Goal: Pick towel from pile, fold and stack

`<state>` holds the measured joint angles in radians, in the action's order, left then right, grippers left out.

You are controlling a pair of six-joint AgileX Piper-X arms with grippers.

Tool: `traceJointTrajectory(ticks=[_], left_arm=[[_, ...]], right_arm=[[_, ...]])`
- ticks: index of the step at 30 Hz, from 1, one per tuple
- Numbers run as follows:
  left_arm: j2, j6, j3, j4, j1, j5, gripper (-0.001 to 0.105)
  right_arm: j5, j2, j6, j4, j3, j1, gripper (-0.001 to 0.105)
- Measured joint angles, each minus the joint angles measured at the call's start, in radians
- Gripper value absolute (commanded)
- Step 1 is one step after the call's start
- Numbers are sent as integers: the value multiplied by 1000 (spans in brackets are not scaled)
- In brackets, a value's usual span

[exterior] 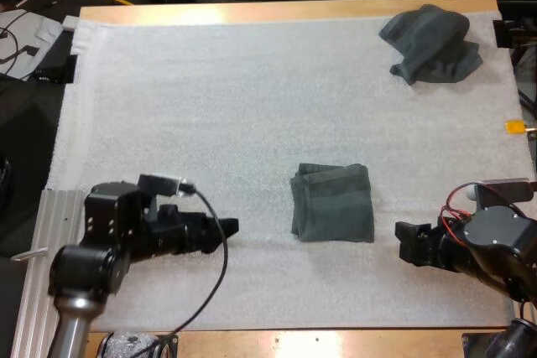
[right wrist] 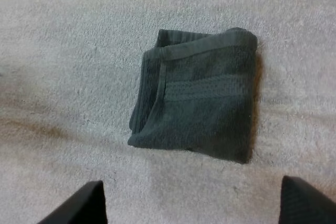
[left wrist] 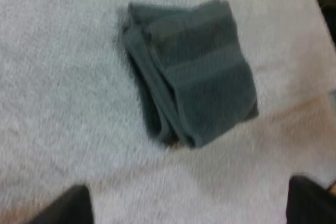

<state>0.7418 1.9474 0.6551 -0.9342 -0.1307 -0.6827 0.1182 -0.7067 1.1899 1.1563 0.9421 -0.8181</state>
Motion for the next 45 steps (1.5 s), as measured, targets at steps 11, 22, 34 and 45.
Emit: traceJointTrajectory(ticks=[11,22,34,45], left_arm=[[325,103,0,299,-179,-8,72],[549,226,2,544,-294,23,72],[816,303,34,660,-299,13,72],[898,317,91,642,-302,-10,71]], right_arm=[[0,0,0,0,0,0,65],[0,0,0,4,0,0,65],[0,0,-1,7,0,0,65],[0,0,-1,8,0,-1,65]])
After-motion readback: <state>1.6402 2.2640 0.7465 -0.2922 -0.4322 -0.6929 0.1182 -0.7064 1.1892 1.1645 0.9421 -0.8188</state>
